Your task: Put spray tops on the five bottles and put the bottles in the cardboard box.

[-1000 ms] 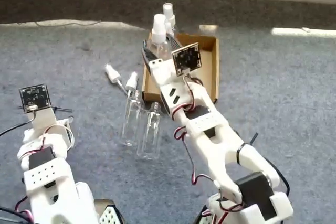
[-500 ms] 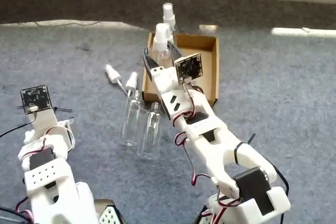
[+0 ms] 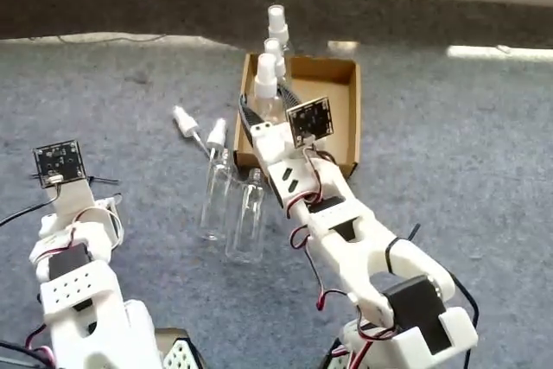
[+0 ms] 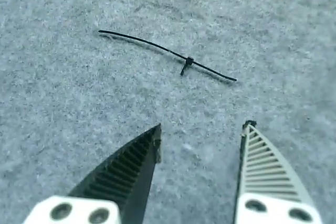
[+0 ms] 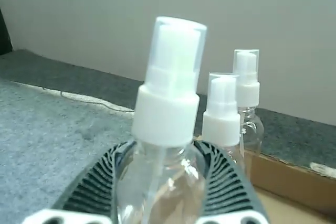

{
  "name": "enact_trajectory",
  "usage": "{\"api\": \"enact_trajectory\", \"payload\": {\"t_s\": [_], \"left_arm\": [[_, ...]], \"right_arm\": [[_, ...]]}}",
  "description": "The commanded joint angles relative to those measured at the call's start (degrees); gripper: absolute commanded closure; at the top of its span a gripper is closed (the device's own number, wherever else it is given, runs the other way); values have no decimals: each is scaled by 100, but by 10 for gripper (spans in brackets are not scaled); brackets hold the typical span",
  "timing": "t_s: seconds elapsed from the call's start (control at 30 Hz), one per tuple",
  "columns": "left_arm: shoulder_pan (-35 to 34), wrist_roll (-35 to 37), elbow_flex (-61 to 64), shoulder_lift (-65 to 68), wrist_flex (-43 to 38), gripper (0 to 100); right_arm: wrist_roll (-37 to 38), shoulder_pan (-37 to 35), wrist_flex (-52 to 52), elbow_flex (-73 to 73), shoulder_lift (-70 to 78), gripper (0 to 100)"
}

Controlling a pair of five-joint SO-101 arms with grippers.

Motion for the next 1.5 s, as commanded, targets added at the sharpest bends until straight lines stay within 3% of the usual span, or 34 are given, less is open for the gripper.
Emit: {"api": "enact_trajectory", "payload": {"t_s": [0.0,0.27,1.07,1.3,1.47], "left_arm": [[-22,-35,-40,-92,-97,776],[-22,-35,-40,-92,-97,776],[-22,-35,-40,-92,-97,776],[-22,-35,-40,-92,-97,776],[-22,-35,-40,-92,-97,776]], "right_arm": [[-62,-40,-136,-22,-31,995],[-378,-136,-101,-66,92,995],[-378,-119,-136,-66,549,995],[-369,-127,-136,-31,541,913],[-369,-127,-136,-31,541,907]]}}
